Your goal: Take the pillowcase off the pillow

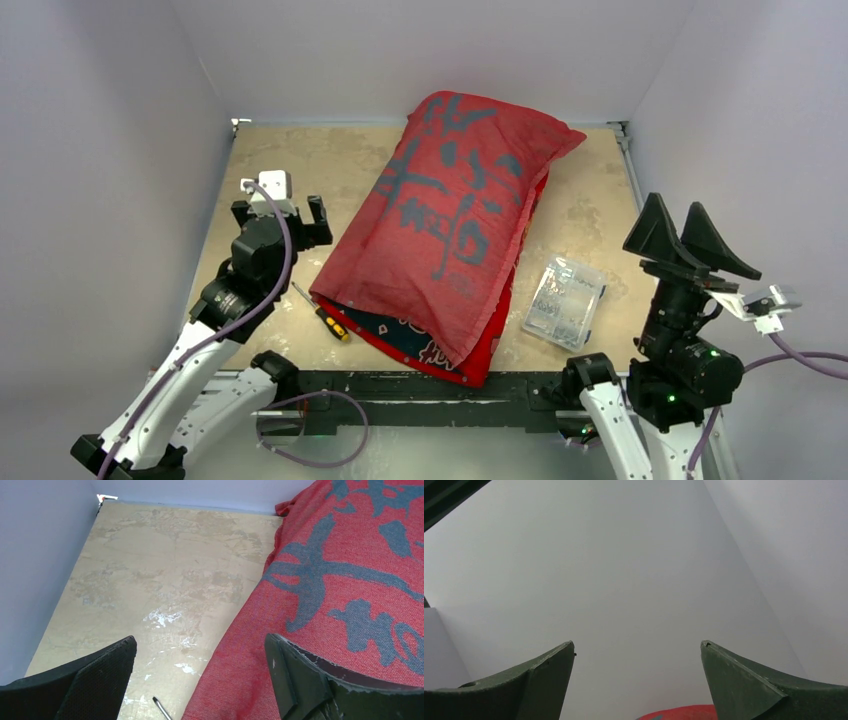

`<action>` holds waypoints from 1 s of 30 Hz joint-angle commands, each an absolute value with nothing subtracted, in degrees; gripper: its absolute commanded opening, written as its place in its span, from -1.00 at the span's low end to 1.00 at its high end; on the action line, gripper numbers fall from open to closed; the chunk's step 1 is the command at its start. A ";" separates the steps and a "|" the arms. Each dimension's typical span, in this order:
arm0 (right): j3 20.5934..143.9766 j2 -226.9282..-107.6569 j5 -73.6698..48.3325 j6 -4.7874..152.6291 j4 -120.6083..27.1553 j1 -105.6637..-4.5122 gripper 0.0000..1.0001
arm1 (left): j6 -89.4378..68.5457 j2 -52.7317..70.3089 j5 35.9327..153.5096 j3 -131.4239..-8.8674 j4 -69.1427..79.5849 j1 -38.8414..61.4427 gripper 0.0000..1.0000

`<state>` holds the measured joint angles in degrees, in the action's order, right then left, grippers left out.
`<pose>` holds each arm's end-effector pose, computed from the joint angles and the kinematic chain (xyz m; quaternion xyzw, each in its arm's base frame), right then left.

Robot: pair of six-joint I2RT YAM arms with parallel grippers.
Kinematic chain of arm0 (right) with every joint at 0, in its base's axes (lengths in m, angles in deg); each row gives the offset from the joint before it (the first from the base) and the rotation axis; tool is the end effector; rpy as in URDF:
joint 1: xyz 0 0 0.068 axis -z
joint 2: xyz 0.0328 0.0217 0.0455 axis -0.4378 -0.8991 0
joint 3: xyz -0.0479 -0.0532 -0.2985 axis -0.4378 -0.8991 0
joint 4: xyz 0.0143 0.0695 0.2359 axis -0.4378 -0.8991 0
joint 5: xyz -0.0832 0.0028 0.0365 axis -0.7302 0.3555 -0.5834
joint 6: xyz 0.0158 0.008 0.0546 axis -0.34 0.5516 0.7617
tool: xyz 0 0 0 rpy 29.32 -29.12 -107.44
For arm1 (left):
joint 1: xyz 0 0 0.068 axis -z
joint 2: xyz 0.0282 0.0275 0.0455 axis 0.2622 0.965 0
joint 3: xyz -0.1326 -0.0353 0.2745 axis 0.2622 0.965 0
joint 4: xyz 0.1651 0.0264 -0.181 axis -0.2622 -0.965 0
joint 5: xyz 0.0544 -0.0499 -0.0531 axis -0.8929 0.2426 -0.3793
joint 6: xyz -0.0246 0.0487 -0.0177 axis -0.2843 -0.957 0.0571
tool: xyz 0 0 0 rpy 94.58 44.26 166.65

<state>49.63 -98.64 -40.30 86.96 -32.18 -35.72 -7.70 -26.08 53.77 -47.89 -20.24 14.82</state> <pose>-0.0228 -0.0181 0.4245 0.1930 0.3653 0.1672 0.8952 0.1095 -0.0380 0.3783 -0.0684 0.7726 -0.0177 0.6309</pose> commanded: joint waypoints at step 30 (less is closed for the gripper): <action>45.11 -142.99 -6.20 104.27 -28.59 -35.75 0.98 | 9.66 -9.70 78.08 -45.80 -5.97 14.33 0.98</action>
<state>44.54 -139.86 -4.28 102.37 -34.40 -35.92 5.79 -13.78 72.46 -48.00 -15.23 14.76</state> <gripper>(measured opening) 0.987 0.991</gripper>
